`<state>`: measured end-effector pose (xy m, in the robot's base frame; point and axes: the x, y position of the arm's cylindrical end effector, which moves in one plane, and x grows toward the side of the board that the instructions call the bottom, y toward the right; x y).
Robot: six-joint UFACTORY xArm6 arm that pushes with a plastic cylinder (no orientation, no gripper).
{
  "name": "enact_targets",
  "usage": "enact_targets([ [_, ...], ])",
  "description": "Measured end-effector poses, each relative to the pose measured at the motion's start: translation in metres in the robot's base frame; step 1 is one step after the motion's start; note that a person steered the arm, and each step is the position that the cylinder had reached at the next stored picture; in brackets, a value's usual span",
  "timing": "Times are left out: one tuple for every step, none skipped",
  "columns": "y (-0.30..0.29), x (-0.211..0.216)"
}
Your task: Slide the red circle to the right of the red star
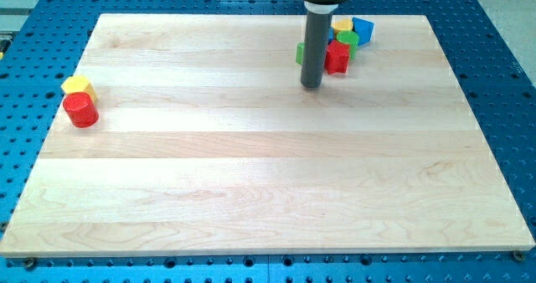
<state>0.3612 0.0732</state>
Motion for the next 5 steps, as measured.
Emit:
enact_targets([
  [-0.083, 0.073],
  [-0.26, 0.136],
  [-0.377, 0.124],
  [-0.369, 0.088],
  [-0.29, 0.088],
])
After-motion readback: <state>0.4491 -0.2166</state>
